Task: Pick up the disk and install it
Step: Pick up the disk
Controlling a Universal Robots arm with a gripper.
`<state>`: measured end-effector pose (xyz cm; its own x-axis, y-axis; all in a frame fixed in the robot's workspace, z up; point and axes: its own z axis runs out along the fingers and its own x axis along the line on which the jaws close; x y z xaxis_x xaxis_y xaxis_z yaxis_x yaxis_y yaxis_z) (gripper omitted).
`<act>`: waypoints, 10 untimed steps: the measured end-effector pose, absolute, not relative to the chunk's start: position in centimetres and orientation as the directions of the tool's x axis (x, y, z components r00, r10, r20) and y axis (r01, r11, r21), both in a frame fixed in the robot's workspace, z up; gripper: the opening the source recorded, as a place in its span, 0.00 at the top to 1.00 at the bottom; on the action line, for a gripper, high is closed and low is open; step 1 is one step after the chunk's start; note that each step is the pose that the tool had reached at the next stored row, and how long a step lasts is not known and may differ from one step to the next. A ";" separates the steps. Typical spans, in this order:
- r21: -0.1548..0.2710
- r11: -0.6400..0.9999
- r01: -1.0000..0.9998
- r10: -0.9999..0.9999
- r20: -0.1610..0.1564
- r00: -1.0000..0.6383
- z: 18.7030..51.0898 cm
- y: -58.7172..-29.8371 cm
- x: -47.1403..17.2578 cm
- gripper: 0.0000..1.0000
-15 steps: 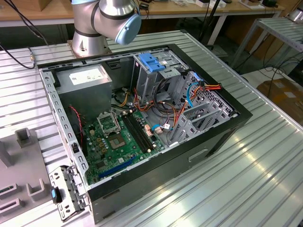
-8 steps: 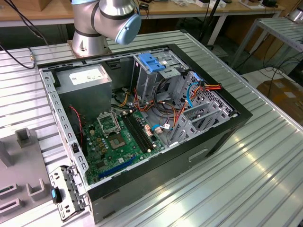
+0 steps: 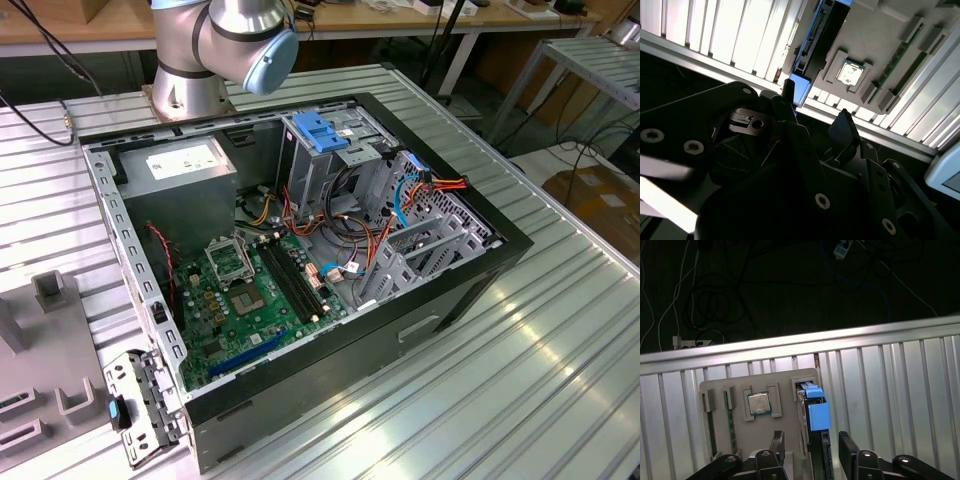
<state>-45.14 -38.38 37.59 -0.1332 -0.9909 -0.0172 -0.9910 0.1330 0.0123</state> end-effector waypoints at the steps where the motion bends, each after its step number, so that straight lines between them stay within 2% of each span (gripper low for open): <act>1: 0.012 0.131 -0.991 -0.991 -0.017 -0.131 37.6 -38.4 -45.1 0.45; 10: 0.012 0.130 -0.991 -0.991 -0.017 -0.131 37.6 -38.4 -45.1 0.45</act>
